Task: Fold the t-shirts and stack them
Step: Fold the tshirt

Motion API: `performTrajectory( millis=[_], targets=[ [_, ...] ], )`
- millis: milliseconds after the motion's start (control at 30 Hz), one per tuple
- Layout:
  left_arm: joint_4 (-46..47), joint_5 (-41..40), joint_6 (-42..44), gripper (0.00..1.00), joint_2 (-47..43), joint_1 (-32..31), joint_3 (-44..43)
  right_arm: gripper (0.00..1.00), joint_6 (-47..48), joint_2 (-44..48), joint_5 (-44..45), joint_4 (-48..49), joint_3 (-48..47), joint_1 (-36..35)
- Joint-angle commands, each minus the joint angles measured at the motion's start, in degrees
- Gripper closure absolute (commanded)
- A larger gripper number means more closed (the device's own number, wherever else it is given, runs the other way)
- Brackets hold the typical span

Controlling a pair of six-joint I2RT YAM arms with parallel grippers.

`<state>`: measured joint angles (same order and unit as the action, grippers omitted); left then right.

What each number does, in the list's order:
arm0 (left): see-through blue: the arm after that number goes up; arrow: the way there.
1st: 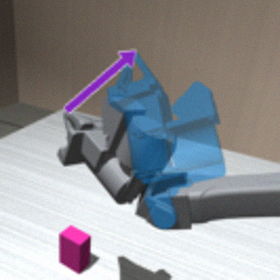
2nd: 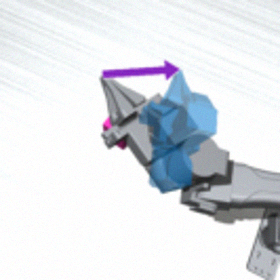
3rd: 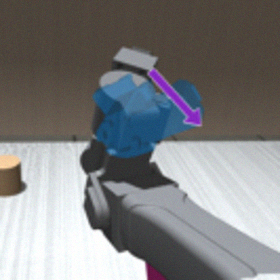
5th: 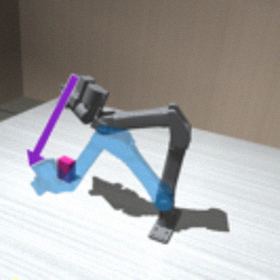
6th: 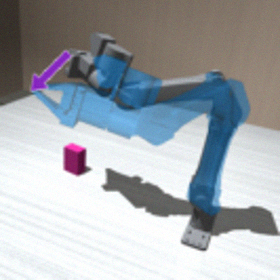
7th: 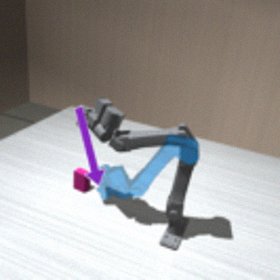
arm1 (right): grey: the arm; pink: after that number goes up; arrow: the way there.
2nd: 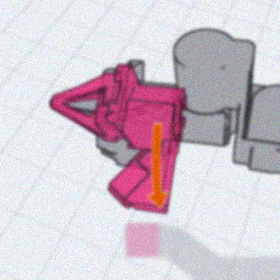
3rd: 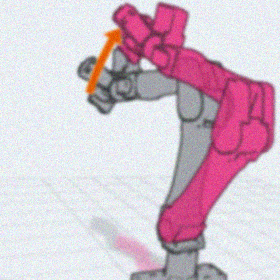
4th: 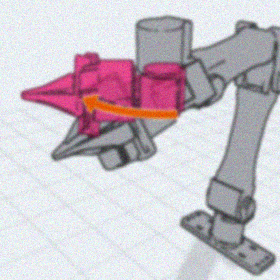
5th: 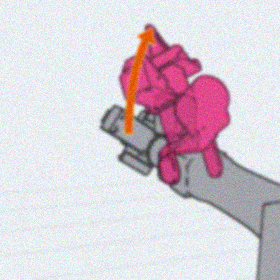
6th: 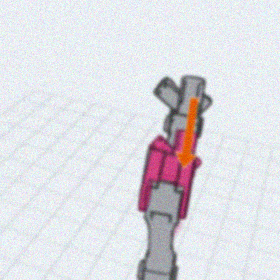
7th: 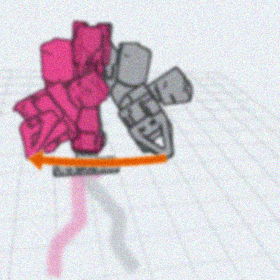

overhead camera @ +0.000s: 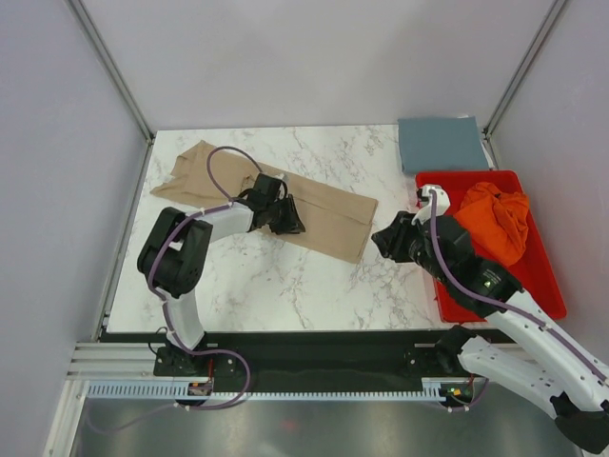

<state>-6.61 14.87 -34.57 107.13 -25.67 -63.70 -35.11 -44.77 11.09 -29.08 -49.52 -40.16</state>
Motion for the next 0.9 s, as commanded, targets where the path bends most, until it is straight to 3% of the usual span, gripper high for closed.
performTrajectory(
  millis=[0, 233, 533, 633, 767, 800, 867],
  targets=[
    [2.4, -3.3, -4.0, 0.69, 0.4, -0.1, 2.8, 0.59, -0.5, 2.3, 2.4, -2.6, 0.4, 0.1],
    [-0.8, -7.0, -5.0, 0.71, -2.5, -0.1, 11.1, 0.58, 0.3, 2.5, 2.6, -3.1, 0.5, 0.0],
    [-3.2, -9.5, -4.6, 0.72, -24.6, 0.0, 26.9, 0.56, 3.3, -7.3, 3.2, -1.5, -1.8, 0.0],
    [-3.2, -9.5, -4.6, 0.72, -31.3, 0.9, 27.6, 0.54, 5.2, -13.9, -0.3, 1.7, -2.6, 0.1],
    [-3.2, -9.5, -4.6, 0.72, -35.8, 9.7, 24.5, 0.53, 9.5, -26.0, -8.1, 6.9, -7.5, 0.0],
    [-15.6, -10.7, 0.0, 0.63, -35.4, 12.1, 23.5, 0.53, 12.0, -28.2, -9.6, 7.5, -9.3, 0.1],
    [-15.6, -7.3, 2.2, 0.61, -33.8, 19.1, 20.1, 0.52, 14.2, -34.1, -13.6, 8.2, -10.8, 1.1]
  ],
)
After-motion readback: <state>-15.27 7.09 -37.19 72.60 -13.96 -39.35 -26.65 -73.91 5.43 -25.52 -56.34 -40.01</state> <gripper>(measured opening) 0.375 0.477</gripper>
